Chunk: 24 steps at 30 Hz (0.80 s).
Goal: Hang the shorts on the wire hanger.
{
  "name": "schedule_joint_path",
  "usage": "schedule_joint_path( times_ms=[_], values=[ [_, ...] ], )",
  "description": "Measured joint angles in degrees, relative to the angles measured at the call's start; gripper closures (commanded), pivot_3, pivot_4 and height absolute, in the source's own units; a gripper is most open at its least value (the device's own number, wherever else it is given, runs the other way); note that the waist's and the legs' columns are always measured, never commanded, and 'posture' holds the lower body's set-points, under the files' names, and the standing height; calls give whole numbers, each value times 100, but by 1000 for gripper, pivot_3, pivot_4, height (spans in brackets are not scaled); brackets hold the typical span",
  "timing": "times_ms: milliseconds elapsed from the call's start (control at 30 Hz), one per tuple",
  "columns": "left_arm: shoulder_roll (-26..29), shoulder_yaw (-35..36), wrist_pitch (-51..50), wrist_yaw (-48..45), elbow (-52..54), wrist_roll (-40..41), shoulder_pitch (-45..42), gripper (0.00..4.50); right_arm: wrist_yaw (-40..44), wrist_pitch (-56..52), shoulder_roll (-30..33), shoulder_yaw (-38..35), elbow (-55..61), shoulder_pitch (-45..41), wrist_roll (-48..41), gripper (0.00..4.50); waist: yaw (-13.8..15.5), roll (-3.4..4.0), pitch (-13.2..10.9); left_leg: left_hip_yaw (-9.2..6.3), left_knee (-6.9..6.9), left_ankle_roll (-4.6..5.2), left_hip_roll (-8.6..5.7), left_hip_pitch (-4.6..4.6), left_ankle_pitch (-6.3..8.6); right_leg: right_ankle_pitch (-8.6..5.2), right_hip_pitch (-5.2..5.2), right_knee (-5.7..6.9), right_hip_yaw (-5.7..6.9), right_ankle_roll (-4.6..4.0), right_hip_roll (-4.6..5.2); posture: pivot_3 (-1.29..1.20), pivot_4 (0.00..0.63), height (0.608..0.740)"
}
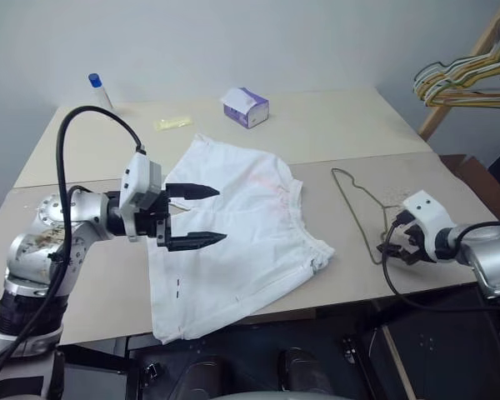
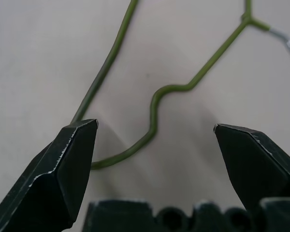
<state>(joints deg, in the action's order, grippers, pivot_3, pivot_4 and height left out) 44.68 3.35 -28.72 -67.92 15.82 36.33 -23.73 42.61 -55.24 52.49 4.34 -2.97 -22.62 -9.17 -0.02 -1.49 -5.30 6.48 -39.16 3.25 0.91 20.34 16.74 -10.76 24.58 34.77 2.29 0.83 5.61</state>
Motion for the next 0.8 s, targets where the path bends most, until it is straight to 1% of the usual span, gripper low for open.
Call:
schedule_joint_path(
  times_ms=[67,267,300,333,367,433,500,600,667,733,800],
  values=[
    [-50,-38,0,18,20,-8,6,0,-7,-43,-80,165,-157,-127,10,576,-17,0,0,0,0,0,0,0,0,2,0,0,-1,4,-1,1,79,740],
    [-179,-80,-2,96,67,-12,4,0,-133,-18,-287,347,-961,-630,180,2630,-76,0,0,0,-1,-1,-1,-6,-1,7,-7,0,-1,15,-1,-22,86,740],
    [-202,-100,-2,97,69,-14,7,0,-153,-11,-338,360,-1115,-726,201,3020,-78,-1,0,0,-1,-1,-1,-7,-1,7,-9,0,0,15,-1,-30,95,740],
    [-228,-110,0,96,71,-15,7,0,-168,-8,-377,379,-1226,-815,229,3329,-82,-5,-3,0,-1,-1,-1,-8,-1,5,-9,0,-1,13,-1,-40,118,740],
    [-241,-126,3,93,73,-15,6,0,-204,-9,-395,384,-1338,-887,270,3751,-83,-11,-17,0,-1,0,-1,-10,0,2,-12,-1,-2,6,-1,-46,134,740],
    [-252,-126,3,94,72,-9,6,0,-277,-93,-396,386,-1454,-1023,353,4437,-84,-15,-79,-2,-2,0,1,-11,-1,-18,-12,0,-4,-6,-1,-55,157,740],
    [-299,-128,-11,101,74,22,5,0,-300,-289,-396,390,-1445,-1128,367,4475,-85,-16,-119,-5,-2,0,2,-8,-1,-15,-9,1,-6,-10,-1,-66,182,740],
    [-293,-103,-152,154,179,198,16,0,-260,-555,-369,390,-1308,-1232,365,4475,-90,-24,-226,-9,-2,1,4,-7,0,3,-6,1,-5,-42,-1,-68,209,740],
    [-219,-79,-315,175,282,326,56,0,-216,-683,-366,390,-1298,-1355,360,4475,-110,-25,-292,-8,-2,1,4,-3,0,5,-2,-1,-7,-45,0,-59,201,740],
    [-181,-76,-484,204,282,435,40,0,-171,-771,-366,392,-1364,-1437,353,4475,-124,-26,-302,-8,-2,2,4,-1,1,8,1,-1,-8,-37,0,-51,190,740],
    [-188,-76,-616,303,263,458,-124,0,-153,-783,-366,390,-1461,-1495,354,4475,-116,-34,-314,-9,-2,2,3,2,1,12,1,-3,-4,-29,-1,-12,157,740]
  ],
)
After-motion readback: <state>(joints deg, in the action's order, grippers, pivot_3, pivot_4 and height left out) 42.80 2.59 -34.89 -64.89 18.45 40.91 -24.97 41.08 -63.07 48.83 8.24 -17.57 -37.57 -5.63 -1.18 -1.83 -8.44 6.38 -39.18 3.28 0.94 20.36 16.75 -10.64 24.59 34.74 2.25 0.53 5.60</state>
